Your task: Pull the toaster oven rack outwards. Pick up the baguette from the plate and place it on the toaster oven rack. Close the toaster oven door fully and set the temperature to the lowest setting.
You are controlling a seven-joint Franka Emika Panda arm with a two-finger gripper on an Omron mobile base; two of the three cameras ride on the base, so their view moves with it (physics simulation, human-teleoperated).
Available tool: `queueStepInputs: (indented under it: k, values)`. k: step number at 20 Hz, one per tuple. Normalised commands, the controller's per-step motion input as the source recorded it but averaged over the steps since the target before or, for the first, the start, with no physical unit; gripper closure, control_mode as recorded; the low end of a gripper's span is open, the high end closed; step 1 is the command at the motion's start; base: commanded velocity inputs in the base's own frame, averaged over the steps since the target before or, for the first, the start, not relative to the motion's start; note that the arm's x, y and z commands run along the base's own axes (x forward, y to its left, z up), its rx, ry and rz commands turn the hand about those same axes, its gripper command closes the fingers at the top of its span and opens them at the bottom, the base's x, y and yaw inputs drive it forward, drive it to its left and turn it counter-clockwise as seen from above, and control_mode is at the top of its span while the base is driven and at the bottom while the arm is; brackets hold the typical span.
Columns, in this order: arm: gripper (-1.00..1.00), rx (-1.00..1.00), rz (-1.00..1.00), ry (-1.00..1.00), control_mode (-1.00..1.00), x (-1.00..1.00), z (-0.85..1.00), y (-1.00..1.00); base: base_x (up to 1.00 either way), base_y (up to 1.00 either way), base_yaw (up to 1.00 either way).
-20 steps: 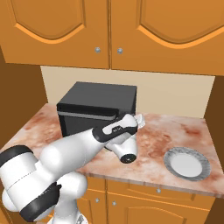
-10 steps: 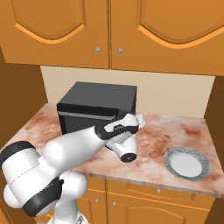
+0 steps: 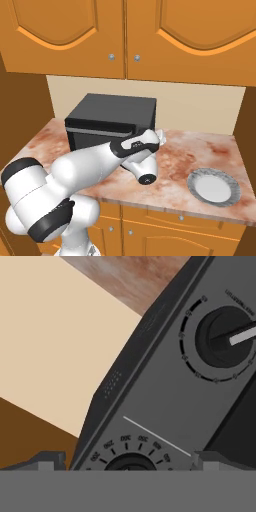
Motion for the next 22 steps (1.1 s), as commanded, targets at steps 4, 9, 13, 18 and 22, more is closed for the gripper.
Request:
queueStepInputs:
  k: [4,9,13,18,22]
  values:
    - [-1.0,0.0,0.0,-0.01,-1.0,0.0,0.0,0.0,0.0,0.0,0.0]
    - [1.0,0.0,0.0,0.0,-1.0,0.0,0.01,0.0,0.0,0.0,0.0]
    - [1.0,0.0,0.0,0.0,-1.0,0.0,0.01,0.0,0.0,0.0,0.0]
    - [1.0,0.0,0.0,-0.03,-1.0,-0.02,0.0,0.0,0.0,0.0,0.0]
    - [1.0,-0.08,-0.02,-0.11,-1.0,-0.01,0.0,0.04,0.0,0.0,0.0]
